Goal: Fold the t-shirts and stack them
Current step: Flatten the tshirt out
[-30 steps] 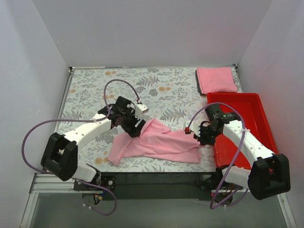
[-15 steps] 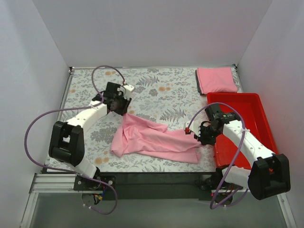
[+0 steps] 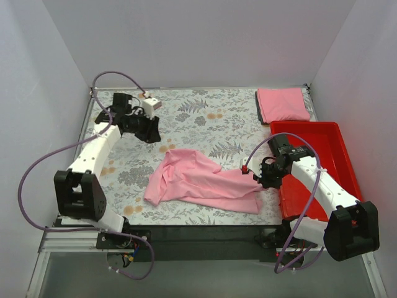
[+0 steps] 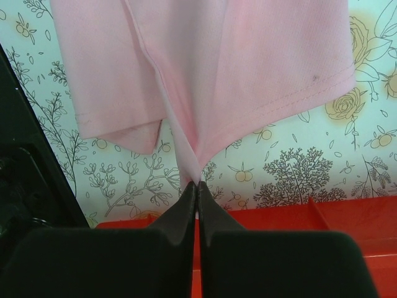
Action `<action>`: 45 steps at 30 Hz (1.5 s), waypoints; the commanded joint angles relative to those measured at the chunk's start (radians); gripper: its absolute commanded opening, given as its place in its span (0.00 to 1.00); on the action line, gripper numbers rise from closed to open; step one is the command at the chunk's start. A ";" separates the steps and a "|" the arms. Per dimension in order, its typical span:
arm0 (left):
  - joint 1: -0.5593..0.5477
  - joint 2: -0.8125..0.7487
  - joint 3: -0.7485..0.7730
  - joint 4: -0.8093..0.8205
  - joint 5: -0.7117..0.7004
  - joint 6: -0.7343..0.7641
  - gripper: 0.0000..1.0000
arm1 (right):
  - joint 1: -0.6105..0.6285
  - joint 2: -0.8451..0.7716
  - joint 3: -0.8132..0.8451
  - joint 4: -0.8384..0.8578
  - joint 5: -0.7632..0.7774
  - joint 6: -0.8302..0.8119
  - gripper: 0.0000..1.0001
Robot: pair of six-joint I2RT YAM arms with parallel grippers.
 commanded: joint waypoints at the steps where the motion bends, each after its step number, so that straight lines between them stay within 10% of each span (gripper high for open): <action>1: -0.257 -0.175 -0.106 -0.075 0.135 -0.067 0.37 | 0.004 0.009 0.027 -0.031 -0.011 -0.049 0.01; 17: -0.348 0.029 -0.217 0.051 -0.195 -0.111 0.28 | 0.004 0.019 0.046 -0.032 0.003 -0.035 0.01; 34: -0.276 0.069 -0.185 0.025 -0.288 -0.010 0.50 | 0.004 0.006 0.023 -0.034 0.009 -0.044 0.01; 45: -0.238 0.093 -0.162 -0.028 -0.203 0.022 0.45 | 0.004 0.015 0.021 -0.034 0.005 -0.042 0.01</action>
